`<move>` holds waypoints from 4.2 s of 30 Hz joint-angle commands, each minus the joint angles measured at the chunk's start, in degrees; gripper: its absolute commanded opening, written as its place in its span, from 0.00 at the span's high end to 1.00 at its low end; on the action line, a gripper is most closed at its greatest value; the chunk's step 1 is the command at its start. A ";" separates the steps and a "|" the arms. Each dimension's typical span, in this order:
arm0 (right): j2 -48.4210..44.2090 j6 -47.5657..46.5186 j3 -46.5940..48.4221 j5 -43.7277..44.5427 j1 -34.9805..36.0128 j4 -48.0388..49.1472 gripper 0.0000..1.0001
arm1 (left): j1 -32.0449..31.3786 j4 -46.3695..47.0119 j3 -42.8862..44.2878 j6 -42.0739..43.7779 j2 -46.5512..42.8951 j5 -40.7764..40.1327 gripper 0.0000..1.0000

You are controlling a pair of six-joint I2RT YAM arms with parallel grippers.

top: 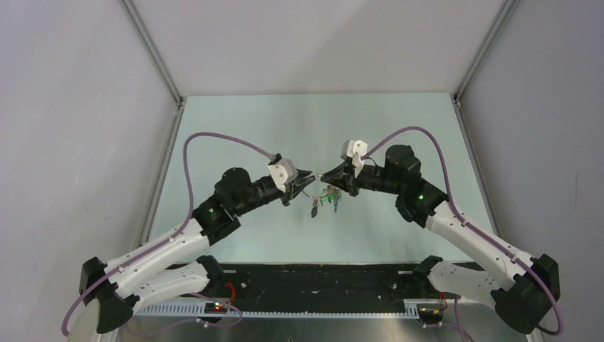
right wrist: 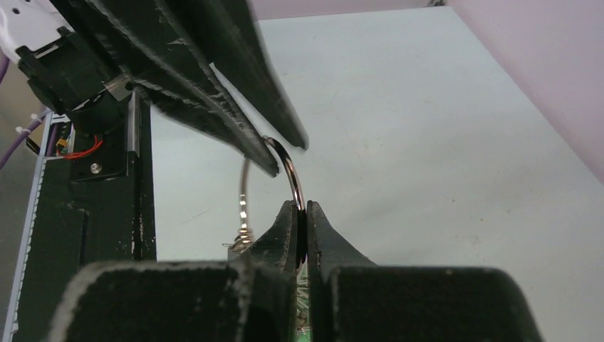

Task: Remove the keys from the keyring

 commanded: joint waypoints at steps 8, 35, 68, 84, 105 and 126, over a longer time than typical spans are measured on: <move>-4.87 4.25 4.89 12.57 0.11 -0.52 1.00 | 0.12 16.05 -11.77 -8.65 -6.81 -15.61 0.01; -7.42 10.66 7.69 17.11 -0.43 0.41 1.00 | 0.38 52.65 -21.26 -2.91 13.95 4.56 0.31; -6.96 21.59 -4.67 19.63 -10.19 3.50 1.00 | 0.52 29.10 -18.75 -19.01 8.13 -2.61 1.00; -7.48 21.57 -7.49 8.53 -10.40 9.25 1.00 | 0.56 -1.94 -4.02 -21.28 10.12 -1.34 0.82; -12.74 23.82 -5.16 4.34 -10.32 9.32 1.00 | 0.42 14.97 -11.90 -11.86 6.12 3.78 0.48; -13.23 22.76 -1.94 4.28 -8.47 7.56 1.00 | -0.11 22.73 -4.94 -11.99 16.12 10.57 0.48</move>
